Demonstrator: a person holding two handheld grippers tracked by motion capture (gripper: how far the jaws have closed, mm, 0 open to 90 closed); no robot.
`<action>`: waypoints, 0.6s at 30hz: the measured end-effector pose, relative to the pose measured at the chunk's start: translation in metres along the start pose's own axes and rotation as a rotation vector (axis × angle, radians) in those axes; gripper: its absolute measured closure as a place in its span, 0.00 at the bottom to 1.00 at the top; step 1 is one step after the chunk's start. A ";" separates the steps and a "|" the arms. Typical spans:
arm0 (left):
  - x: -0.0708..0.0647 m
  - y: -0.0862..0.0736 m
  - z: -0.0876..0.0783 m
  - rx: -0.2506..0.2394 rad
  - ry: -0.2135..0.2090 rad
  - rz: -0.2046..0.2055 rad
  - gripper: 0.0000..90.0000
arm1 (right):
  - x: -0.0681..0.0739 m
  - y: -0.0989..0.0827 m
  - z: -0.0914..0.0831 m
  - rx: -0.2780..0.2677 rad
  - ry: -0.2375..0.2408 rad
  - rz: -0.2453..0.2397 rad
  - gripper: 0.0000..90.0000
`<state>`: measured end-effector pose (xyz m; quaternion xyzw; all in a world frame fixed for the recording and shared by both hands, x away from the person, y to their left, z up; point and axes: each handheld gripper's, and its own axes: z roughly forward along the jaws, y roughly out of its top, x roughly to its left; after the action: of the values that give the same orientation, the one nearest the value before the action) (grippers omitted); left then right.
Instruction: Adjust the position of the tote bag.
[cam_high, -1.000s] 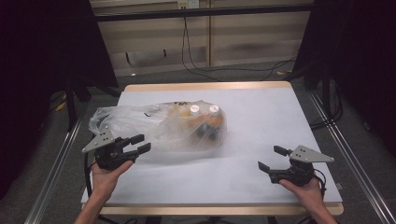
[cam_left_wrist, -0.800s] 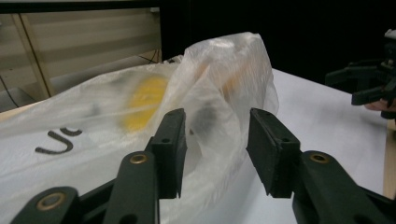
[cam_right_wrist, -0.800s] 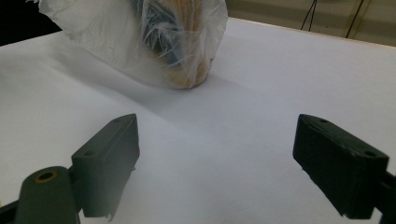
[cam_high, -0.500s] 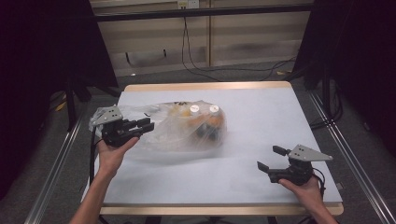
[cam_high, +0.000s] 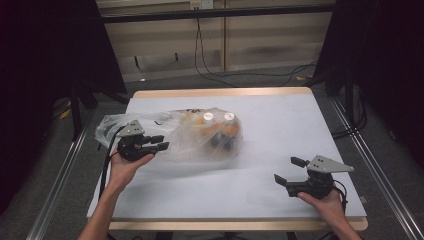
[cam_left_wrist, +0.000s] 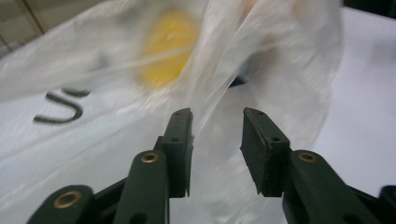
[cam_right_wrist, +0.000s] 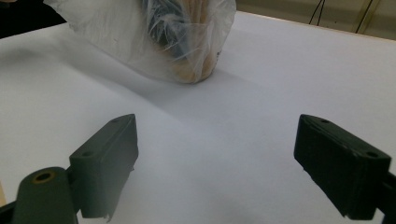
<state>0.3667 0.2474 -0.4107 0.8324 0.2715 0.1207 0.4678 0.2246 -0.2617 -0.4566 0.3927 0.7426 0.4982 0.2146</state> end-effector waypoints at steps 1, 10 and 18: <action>0.002 -0.002 -0.001 0.008 0.014 -0.012 0.67 | 0.000 0.000 0.000 0.002 0.001 -0.001 0.15; 0.008 -0.013 0.001 0.025 0.022 -0.050 0.53 | 0.001 0.000 0.002 0.013 0.004 -0.008 0.15; 0.010 -0.019 0.011 0.050 -0.016 -0.075 0.52 | 0.001 -0.001 0.002 0.023 0.011 -0.014 0.15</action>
<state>0.3734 0.2532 -0.4326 0.8339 0.3018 0.0895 0.4533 0.2253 -0.2594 -0.4580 0.3870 0.7522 0.4904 0.2096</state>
